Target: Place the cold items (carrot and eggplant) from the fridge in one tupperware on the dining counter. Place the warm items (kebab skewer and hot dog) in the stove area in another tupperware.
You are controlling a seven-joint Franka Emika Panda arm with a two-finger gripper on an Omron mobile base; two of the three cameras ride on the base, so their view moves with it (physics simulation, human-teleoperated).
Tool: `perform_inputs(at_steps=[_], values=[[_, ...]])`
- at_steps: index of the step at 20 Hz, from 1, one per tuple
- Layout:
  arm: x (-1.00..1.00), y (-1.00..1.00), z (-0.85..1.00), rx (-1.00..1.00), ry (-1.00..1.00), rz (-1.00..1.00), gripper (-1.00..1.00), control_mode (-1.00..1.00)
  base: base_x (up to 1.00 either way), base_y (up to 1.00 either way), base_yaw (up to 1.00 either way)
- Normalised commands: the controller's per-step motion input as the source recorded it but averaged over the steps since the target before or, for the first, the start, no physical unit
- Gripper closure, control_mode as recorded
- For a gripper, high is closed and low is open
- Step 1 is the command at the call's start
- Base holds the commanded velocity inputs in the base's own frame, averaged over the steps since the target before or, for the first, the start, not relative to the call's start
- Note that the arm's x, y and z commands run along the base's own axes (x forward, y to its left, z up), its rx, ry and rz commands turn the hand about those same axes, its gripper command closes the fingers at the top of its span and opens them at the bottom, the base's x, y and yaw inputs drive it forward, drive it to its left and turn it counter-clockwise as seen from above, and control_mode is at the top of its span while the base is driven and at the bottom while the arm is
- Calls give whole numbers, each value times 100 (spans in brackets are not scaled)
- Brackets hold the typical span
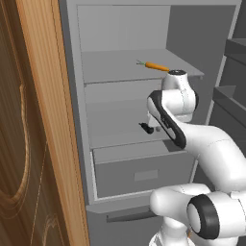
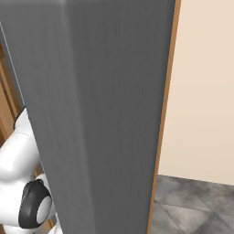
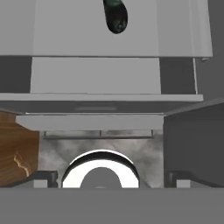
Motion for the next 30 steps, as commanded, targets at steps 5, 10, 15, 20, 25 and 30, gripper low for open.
perform_inputs(at_steps=[5,10,15,20,25,30], values=[[41,-1,-39,0,2,0,-100,-100,0,0,0],[42,-5,-44,-2,-1,0,-100,-100,0,0,0],[48,-5,-29,0,0,0,-100,-100,0,0,0],[53,0,-25,0,0,0,-100,-100,0,0,0],[51,-2,-34,0,0,0,-100,-100,0,0,0],[51,-9,-31,0,0,0,-100,-100,0,0,0]])
